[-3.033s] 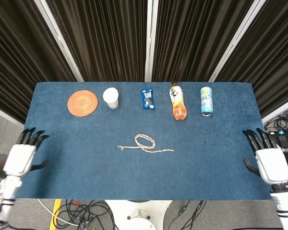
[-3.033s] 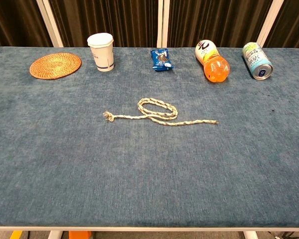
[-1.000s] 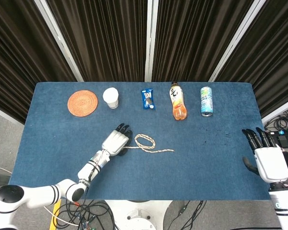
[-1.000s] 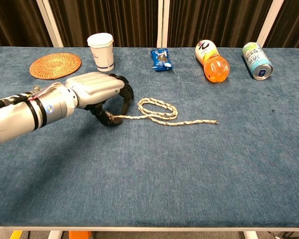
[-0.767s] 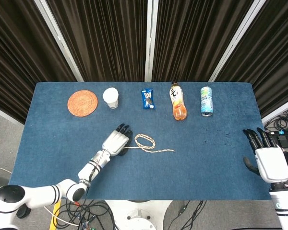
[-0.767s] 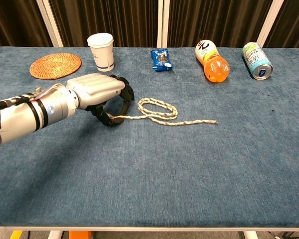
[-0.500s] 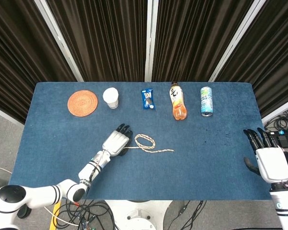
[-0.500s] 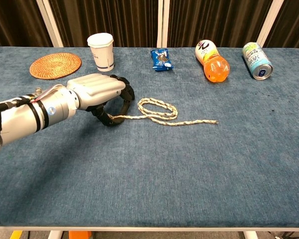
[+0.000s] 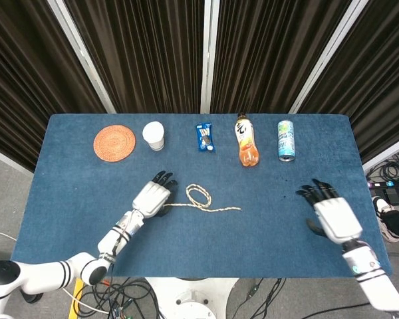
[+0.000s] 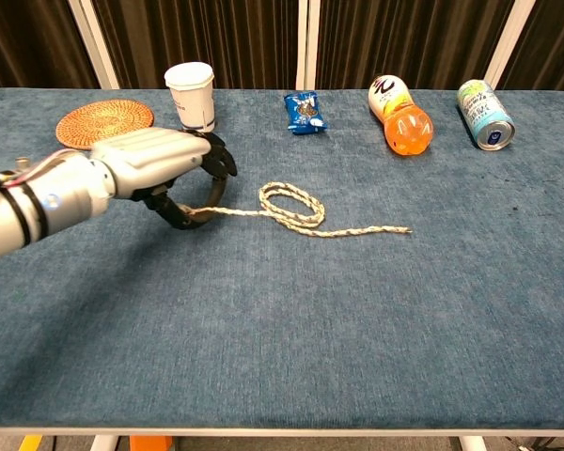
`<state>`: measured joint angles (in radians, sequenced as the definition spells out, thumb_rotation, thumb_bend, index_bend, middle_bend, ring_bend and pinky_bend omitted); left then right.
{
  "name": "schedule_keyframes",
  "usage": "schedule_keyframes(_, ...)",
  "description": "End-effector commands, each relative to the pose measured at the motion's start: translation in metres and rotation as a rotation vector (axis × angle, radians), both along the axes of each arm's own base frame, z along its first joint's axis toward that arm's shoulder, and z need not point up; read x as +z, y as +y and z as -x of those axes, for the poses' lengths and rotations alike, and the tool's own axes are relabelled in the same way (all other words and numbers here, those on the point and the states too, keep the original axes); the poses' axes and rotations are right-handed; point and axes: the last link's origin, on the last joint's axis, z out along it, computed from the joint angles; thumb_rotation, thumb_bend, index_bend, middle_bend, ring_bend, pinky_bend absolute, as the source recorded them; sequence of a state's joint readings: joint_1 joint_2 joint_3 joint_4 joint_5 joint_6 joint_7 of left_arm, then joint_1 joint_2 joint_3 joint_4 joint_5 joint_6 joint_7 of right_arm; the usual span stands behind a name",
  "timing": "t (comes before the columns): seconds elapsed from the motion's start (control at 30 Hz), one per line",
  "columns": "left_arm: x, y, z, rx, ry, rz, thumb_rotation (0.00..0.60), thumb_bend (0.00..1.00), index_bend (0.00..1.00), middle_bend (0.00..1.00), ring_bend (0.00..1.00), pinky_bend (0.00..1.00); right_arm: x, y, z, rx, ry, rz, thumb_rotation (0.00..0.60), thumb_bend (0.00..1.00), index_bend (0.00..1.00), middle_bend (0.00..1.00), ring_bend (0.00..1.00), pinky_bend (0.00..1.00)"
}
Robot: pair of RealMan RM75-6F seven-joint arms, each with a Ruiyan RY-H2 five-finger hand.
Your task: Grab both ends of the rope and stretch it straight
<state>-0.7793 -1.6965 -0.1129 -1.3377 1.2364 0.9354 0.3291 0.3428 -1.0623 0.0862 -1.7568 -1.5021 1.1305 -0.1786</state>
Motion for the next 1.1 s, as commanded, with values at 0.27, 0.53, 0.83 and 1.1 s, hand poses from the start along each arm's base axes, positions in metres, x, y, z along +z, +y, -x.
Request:
schedule_keyframes(0.27, 0.008, -0.007, 0.009, 0.007, -0.017, -0.013, 0.598, 0.42, 0.61, 0.18, 0.00, 0.00, -0.087, -0.058, -0.043, 0.102, 0.027, -0.157, 0.600, 0.30, 0.40, 0.22, 0.05, 0.13)
schedule_keyframes(0.53, 0.012, -0.010, 0.013, 0.011, -0.021, -0.024, 0.600, 0.42, 0.61, 0.18, 0.00, 0.00, -0.130, -0.077, -0.063, 0.146, 0.019, -0.178, 0.600, 0.30, 0.46, 0.22, 0.05, 0.13)
schedule_keyframes(0.83, 0.011, -0.010, 0.013, 0.010, -0.021, -0.023, 0.598, 0.42, 0.61, 0.18, 0.00, 0.00, -0.159, -0.080, -0.077, 0.184, 0.011, -0.208, 0.600, 0.30, 0.48, 0.22, 0.05, 0.12)
schedule_keyframes(1.1, 0.010, -0.011, 0.014, 0.009, -0.023, -0.022, 0.600, 0.42, 0.61, 0.18, 0.00, 0.00, -0.180, -0.079, -0.081, 0.205, 0.019, -0.219, 0.600, 0.30, 0.50, 0.22, 0.05, 0.10)
